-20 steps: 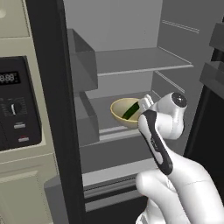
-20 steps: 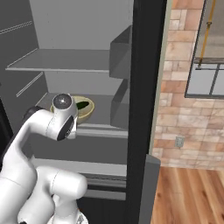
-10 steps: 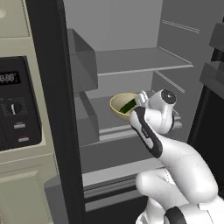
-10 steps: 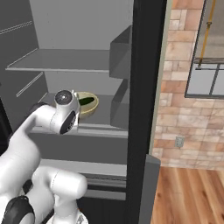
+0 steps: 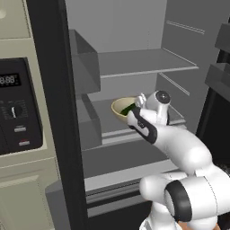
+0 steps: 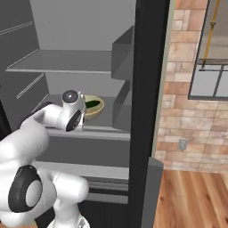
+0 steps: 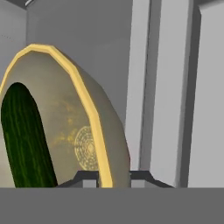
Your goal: Move the glass cup from next to the sink to the open cabinet. Then, move the bowl with the cucumber to the fridge to clear the area for faucet cleaning.
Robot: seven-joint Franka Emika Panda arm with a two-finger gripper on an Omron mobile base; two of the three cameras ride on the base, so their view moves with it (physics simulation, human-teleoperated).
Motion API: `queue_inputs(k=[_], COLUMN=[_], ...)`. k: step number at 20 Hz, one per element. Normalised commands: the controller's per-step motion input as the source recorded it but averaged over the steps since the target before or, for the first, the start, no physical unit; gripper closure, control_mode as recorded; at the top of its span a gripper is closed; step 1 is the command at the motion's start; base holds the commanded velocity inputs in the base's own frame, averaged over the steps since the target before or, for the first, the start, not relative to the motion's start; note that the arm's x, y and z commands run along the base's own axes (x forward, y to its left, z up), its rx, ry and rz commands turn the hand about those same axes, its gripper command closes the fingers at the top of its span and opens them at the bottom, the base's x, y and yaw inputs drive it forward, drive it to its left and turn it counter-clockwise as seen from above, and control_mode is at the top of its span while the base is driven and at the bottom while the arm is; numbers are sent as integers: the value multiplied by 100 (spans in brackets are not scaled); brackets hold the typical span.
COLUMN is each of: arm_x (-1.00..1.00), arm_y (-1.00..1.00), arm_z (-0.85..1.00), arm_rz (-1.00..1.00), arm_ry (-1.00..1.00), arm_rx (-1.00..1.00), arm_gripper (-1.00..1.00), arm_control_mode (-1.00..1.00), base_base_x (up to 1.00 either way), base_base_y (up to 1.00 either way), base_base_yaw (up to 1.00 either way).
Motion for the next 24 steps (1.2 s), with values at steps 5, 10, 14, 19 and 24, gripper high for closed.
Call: queue_inputs(k=[5,10,14,19,24], arm_x=[26,36,47,31,-16], arm_y=[0,0,0,0,0], arm_z=[-33,-13,-3,0,0], arm_rz=[0,0,0,0,-1], arm_ry=[7,0,0,0,0], arm_rx=[0,0,0,0,0], arm_gripper=[100,100,100,-100,-100], arm_control_mode=[-100,-100,-100,-100,-100], base_base_x=[0,0,0,0,0], base_base_y=[0,0,0,0,0], base_base_yaw=[0,0,0,0,0])
